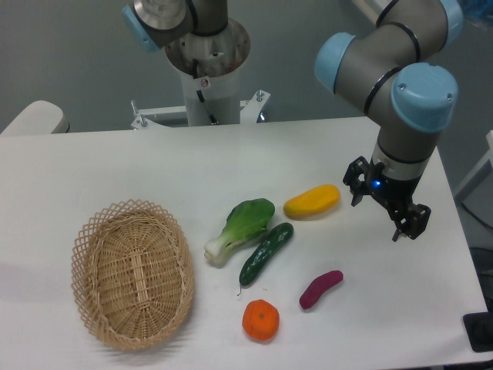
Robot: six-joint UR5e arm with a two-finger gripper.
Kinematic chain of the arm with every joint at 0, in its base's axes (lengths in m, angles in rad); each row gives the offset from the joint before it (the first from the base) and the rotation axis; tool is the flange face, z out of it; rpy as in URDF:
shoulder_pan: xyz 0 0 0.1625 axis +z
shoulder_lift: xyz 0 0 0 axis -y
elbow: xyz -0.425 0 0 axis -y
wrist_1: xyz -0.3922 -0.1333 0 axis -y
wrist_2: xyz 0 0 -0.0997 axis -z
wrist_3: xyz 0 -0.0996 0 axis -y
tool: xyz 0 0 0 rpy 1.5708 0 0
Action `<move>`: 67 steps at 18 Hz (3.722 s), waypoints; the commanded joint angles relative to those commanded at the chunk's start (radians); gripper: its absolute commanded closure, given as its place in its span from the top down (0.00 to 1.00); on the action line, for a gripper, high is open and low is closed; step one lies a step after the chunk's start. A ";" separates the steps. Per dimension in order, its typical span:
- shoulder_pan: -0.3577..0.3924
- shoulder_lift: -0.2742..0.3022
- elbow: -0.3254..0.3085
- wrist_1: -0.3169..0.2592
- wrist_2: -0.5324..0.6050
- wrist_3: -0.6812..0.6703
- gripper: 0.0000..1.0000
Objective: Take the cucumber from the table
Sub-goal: 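Move the gripper over the green cucumber and lower toward it, then close the gripper around the green cucumber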
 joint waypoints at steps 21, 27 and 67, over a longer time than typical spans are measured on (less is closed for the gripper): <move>-0.126 -0.024 -0.239 0.236 -0.011 -0.544 1.00; -0.164 -0.035 -0.339 0.297 -0.011 -0.659 1.00; -0.236 -0.048 -0.362 0.376 0.051 -0.611 0.16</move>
